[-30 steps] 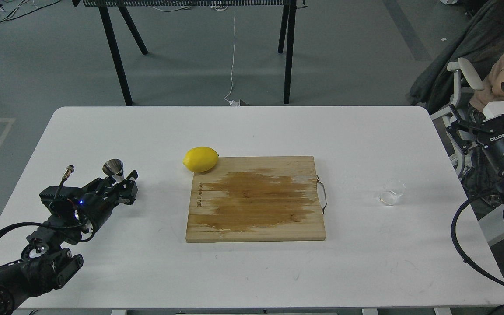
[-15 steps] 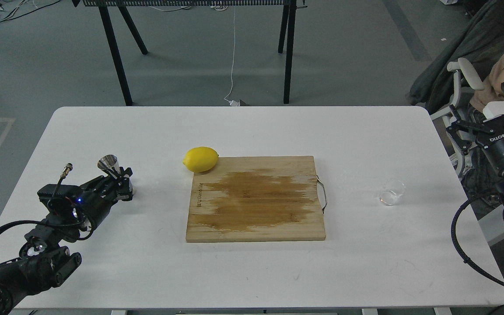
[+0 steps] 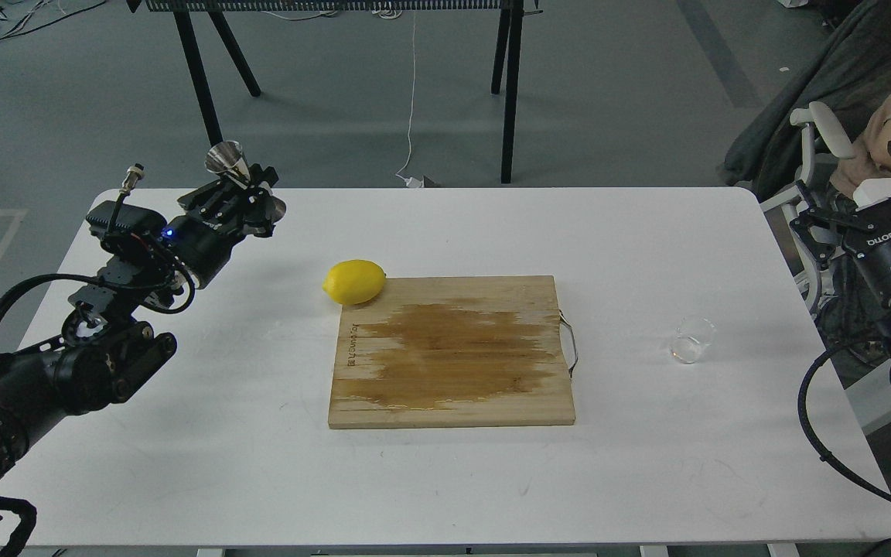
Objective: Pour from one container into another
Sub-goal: 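Carry the jigger over the cutting board and lower it down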
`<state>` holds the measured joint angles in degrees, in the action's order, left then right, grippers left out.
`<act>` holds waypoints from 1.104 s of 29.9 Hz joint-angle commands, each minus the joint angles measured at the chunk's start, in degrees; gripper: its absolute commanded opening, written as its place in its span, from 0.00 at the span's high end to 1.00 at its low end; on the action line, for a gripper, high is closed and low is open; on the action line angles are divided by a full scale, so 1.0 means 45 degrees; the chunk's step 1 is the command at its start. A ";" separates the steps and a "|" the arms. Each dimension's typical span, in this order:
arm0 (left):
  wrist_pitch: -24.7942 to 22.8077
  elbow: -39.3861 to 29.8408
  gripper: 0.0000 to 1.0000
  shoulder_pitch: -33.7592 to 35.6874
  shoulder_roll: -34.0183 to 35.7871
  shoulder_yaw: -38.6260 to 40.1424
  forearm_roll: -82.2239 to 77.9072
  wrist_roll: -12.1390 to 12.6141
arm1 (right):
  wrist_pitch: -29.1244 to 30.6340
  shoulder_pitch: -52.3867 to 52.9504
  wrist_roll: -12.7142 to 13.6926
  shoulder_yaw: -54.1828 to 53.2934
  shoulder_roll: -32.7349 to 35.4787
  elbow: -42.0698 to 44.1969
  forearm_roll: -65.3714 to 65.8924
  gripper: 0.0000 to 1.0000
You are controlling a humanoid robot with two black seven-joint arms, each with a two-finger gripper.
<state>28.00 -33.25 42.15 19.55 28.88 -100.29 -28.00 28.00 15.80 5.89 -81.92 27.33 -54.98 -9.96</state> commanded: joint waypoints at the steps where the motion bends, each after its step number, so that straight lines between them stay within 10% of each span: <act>1: 0.0000 -0.1515 0.89 0.0280 -0.0145 -0.0789 -0.0037 0.0000 | 0.0000 0.0005 0.0000 0.0020 0.0021 0.0089 0.0026 0.02; 15: 0.0000 -0.1811 0.89 -0.0812 -0.3854 -0.2589 -0.0115 0.0000 | 0.0000 -0.0073 0.0000 0.0059 0.0021 0.0051 0.0026 0.02; 33: 0.0000 -0.0053 0.88 -0.1536 -0.4344 -0.3487 -0.0662 0.0000 | 0.0000 -0.0092 0.0000 0.0040 0.0021 -0.0027 0.0006 0.02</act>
<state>28.00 -34.40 35.74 -0.03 13.54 -103.27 -28.00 28.00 15.47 5.89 -81.72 27.46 -55.09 -9.93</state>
